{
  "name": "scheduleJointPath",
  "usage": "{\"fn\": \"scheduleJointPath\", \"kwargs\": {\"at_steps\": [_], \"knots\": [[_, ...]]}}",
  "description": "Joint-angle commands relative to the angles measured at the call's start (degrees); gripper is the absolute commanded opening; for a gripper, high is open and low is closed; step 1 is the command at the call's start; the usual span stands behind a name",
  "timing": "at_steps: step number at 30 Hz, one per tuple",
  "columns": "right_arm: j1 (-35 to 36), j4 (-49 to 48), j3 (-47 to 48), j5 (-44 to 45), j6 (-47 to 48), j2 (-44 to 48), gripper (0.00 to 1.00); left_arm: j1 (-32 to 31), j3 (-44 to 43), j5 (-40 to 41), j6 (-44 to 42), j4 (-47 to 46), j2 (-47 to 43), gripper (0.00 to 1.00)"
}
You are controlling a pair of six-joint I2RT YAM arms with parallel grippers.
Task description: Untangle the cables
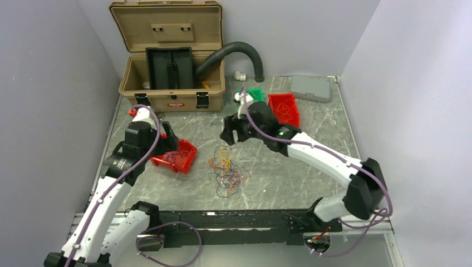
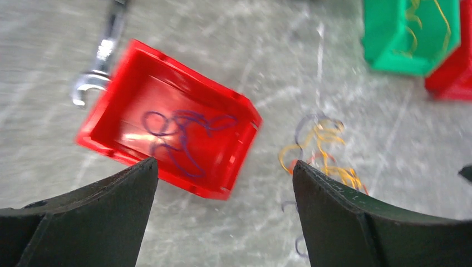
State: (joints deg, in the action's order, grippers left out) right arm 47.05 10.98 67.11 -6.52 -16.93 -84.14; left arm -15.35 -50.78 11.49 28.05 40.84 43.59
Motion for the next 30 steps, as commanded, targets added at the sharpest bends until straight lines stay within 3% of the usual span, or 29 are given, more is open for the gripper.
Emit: {"fn": "scheduleJointPath", "kwargs": {"at_steps": [1,4,11,22,30], "knots": [[-1.6,4.0,-7.8,-0.2,0.3,7.0,0.72,-1.3,3.4,-18.1,-3.3,-8.6,2.5,0.93],[-1.6,4.5,-13.3,-0.4,-0.6,11.7,0.62,-5.6,4.8,-17.7,-3.1,-10.3,4.8,0.93],[-1.6,1.4,-23.9,-2.2,-3.4,20.0,0.5,-14.8,8.2,-18.3,-2.7,-16.5,7.9,0.93],[-0.2,-2.6,-24.7,-3.6,-4.7,15.7,0.5,-18.7,11.1,-21.1,-5.2,-19.9,6.9,0.94],[2.8,-5.7,-21.8,0.9,-5.5,8.1,0.52,-18.7,13.0,-16.4,-3.2,-17.9,4.0,0.93]]}}
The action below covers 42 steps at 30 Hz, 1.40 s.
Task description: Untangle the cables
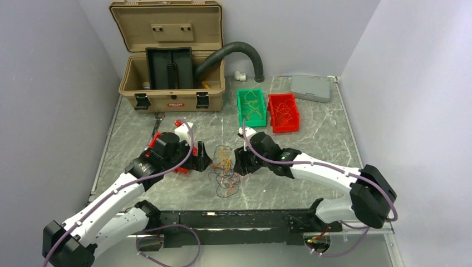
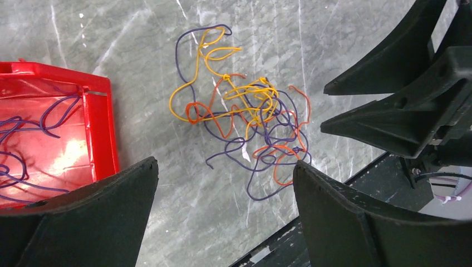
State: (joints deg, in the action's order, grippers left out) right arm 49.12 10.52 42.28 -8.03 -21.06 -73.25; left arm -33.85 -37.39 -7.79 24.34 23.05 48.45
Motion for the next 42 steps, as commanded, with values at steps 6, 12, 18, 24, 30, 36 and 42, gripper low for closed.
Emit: {"fn": "scheduleJointPath", "kwargs": {"at_steps": [6,12,18,24,30,36,42], "knots": [[1.8,-7.7,6.9,6.0,-4.2,-11.5,0.55,-0.3,-1.6,6.8,0.2,3.6,-0.7,0.92],[2.3,-8.4,9.9,7.3,-5.7,-16.7,0.37,-0.3,-1.5,3.6,-0.7,3.7,1.3,0.91],[2.3,-7.8,11.2,7.3,-5.5,-15.5,0.0,-0.3,-1.4,1.2,-1.1,3.6,4.4,0.88],[1.8,-4.7,9.7,13.4,-7.7,-9.9,0.0,-0.7,0.5,-2.4,0.5,0.4,8.3,0.82],[0.2,-5.9,6.1,11.1,-10.0,-6.3,0.0,-2.0,1.2,-2.7,1.1,-5.3,14.3,0.75],[0.0,-6.5,5.4,10.8,-11.3,-6.5,0.0,-4.0,-1.0,-2.4,0.5,-7.2,22.5,0.73],[-0.7,-5.7,4.7,12.6,-12.0,-4.6,0.0,-5.8,-1.0,-1.9,1.1,-11.1,28.9,0.61]]}}
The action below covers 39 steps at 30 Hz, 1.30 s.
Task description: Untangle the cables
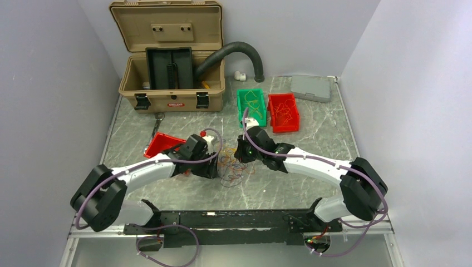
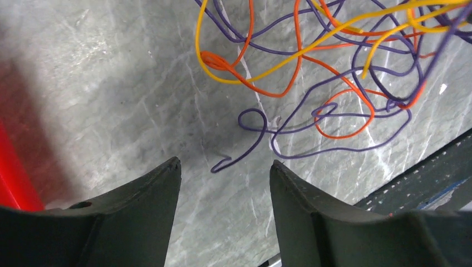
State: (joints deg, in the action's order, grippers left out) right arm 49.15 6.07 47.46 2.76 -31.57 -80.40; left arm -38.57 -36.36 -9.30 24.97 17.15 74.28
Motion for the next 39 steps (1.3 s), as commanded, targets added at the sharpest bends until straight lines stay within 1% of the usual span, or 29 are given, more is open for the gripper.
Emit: {"fn": "scheduleJointPath", "kwargs": {"at_steps": [1,2,4,5,9,12,13,14,16,17,18,20,21,23,26,29,33,39], "knots": [[-0.9,-0.6,-0.6,2.5,-1.9,3.0,0.0,-1.1,-1.9,0.4,0.5,-6.3,4.0,0.51],[-1.4,0.4,-0.8,3.7,-2.8,3.7,0.0,-1.2,-1.4,1.6,0.9,-7.2,4.4,0.39],[-3.0,2.9,-1.6,5.5,-4.7,5.7,0.0,-1.1,0.3,4.1,1.8,-8.7,3.0,0.1],[-4.2,4.1,-2.4,6.3,-5.8,7.8,0.0,-1.1,1.1,5.4,2.4,-8.9,1.7,0.0],[-10.4,12.1,-7.2,13.6,-12.4,16.3,0.0,-0.9,3.2,13.4,4.0,-5.9,-6.2,0.0],[-13.7,21.1,-10.5,24.0,-21.7,23.8,0.0,0.8,4.5,18.1,6.2,-2.2,-14.1,0.0],[-14.3,23.2,-11.4,26.5,-24.4,25.9,0.02,1.7,5.0,19.2,7.6,-1.0,-16.9,0.0],[-14.7,24.3,-12.1,27.8,-24.8,27.8,0.1,2.8,5.6,19.8,8.2,0.1,-19.8,0.0],[-15.0,22.8,-13.4,26.6,-21.0,31.0,0.55,3.8,6.4,20.5,8.6,1.2,-25.2,0.0],[-15.0,21.3,-13.8,24.8,-18.2,32.2,0.69,4.0,6.6,20.6,8.3,1.5,-27.5,0.0],[-15.1,19.8,-13.8,22.4,-14.7,32.9,0.75,4.1,6.6,19.9,7.5,1.1,-29.2,0.0],[-15.2,15.3,-13.5,15.2,-6.6,33.2,0.79,4.0,6.7,17.0,5.1,-0.1,-30.9,0.0],[-15.3,13.9,-12.7,11.4,-4.0,32.7,0.81,4.0,6.3,15.4,4.3,0.2,-30.8,0.0],[-15.2,12.6,-10.7,7.0,-0.5,30.3,0.83,4.1,4.7,14.7,2.8,2.3,-29.8,0.0],[-15.2,13.0,-6.3,1.3,3.9,23.2,0.85,4.1,2.6,15.0,1.7,4.6,-28.1,0.0],[-14.7,12.3,-3.1,-4.5,6.2,15.5,0.85,4.0,1.9,15.0,2.1,4.9,-28.7,0.0],[-11.8,10.3,-0.6,-5.2,6.7,7.7,0.82,4.0,1.0,16.0,2.4,5.7,-29.8,0.0],[-6.3,7.1,1.1,-4.7,5.7,-1.1,0.78,4.2,-0.8,17.5,2.1,7.5,-30.0,0.0]]}}
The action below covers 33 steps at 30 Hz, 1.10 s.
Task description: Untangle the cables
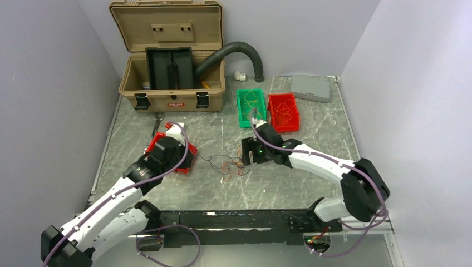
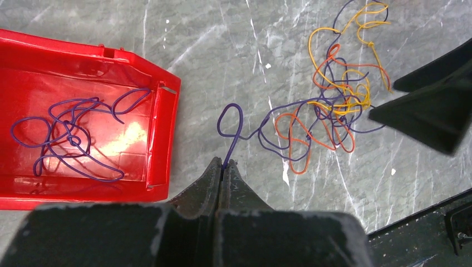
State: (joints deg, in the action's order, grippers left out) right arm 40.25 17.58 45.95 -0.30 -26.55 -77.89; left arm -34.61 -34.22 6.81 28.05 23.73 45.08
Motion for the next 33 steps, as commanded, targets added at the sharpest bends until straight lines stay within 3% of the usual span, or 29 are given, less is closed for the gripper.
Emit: {"fn": "scheduleJointPath", "kwargs": {"at_steps": [1,8,12,17,26,31,33], "knots": [[3.0,-5.1,2.7,-1.6,0.5,-4.8,0.77,0.3,-3.1,1.4,-1.0,1.1,-0.9,0.0],[3.7,-5.5,2.5,3.4,-2.6,-10.8,0.53,0.4,-4.6,3.5,-0.5,3.3,-3.2,0.0],[1.1,-3.8,-1.2,9.8,-7.6,-6.1,0.19,1.1,-6.6,9.8,1.3,7.9,-6.5,0.0],[-6.1,1.8,-8.8,20.7,-18.1,7.7,0.09,2.5,-7.5,21.5,5.0,13.6,-14.4,0.0],[-17.0,17.9,-13.6,34.3,-33.2,26.7,0.06,3.9,-8.7,38.3,13.6,22.8,-24.5,0.0],[-19.3,21.5,-13.5,37.1,-37.4,31.4,0.05,3.9,-10.0,42.0,18.6,27.3,-24.7,0.0],[-19.4,19.3,-13.9,35.7,-34.9,32.2,0.04,3.9,-9.1,38.2,14.1,23.5,-25.1,0.0]]}}
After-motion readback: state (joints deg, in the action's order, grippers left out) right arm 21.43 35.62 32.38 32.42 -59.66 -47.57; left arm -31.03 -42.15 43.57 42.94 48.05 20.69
